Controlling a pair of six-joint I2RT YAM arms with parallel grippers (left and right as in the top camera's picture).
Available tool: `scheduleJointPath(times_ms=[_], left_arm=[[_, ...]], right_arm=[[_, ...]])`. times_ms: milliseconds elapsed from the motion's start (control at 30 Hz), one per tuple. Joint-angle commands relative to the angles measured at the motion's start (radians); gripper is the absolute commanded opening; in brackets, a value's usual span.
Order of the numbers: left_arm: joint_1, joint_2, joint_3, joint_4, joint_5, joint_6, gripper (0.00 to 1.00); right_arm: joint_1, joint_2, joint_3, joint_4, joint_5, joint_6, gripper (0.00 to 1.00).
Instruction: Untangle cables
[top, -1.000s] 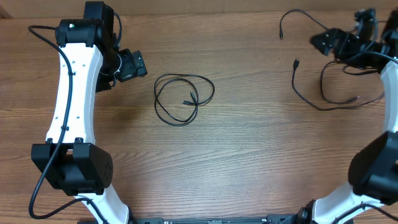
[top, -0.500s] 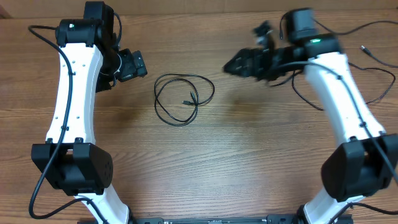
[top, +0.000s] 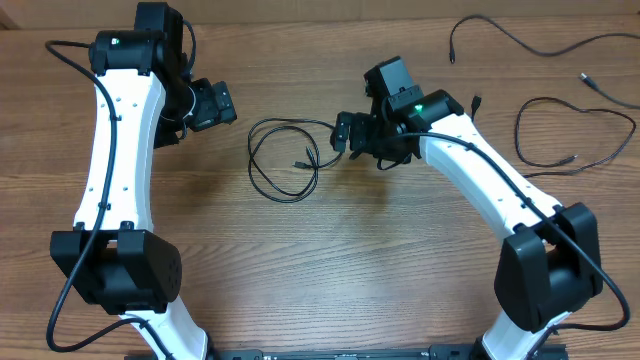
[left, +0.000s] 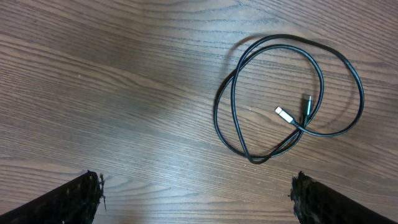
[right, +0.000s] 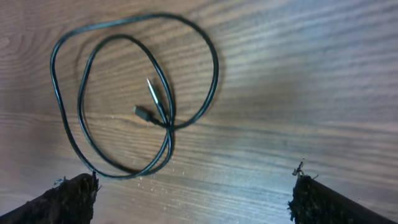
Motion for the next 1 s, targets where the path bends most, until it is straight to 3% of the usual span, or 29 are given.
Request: scheduleJointPath(times_ms=[0,200,367,500,567,700,800,900,967], left_arm=[[0.003,0.001,0.006,0.001,0.004,-0.021,0.99],[0.003,0.001,0.006,0.001,0.004,-0.021,0.99],[0.003,0.001,0.006,0.024,0.016,-0.049,1.00],[0.003,0.001,0.006,0.020,0.119,-0.089,1.00],[0.003,0.001,0.006,-0.005,0.241,-0.089,1.00],[-0.029,0.002,-0.013,-0.021,0.356,-0.029,1.00],[-0.080,0.003,-0.035,-0.018,0.262,-0.010,0.99],[-0.127,0.003,-0.049,0.017,0.207,-0.009,1.00],[-0.152,0.003,-0.050,0.039,0.206,-0.009,0.99]], right_arm=[[-0.002,0.000,-0.008,0.010,-0.030,0.033,1.00],[-0.002,0.011,-0.011,0.022,0.075,0.033,1.00],[-0.002,0.046,-0.011,0.059,0.048,0.034,0.99],[-0.002,0.093,-0.011,0.090,-0.018,0.063,0.83],[-0.002,0.121,-0.011,0.094,-0.017,0.101,0.74],[-0.002,0.162,-0.011,0.119,-0.030,0.105,0.62],[-0.002,0.179,-0.011,0.147,-0.036,0.105,0.66],[0.000,0.188,-0.011,0.164,-0.035,0.105,0.86],[0.000,0.194,-0.011,0.170,-0.034,0.105,0.88]])
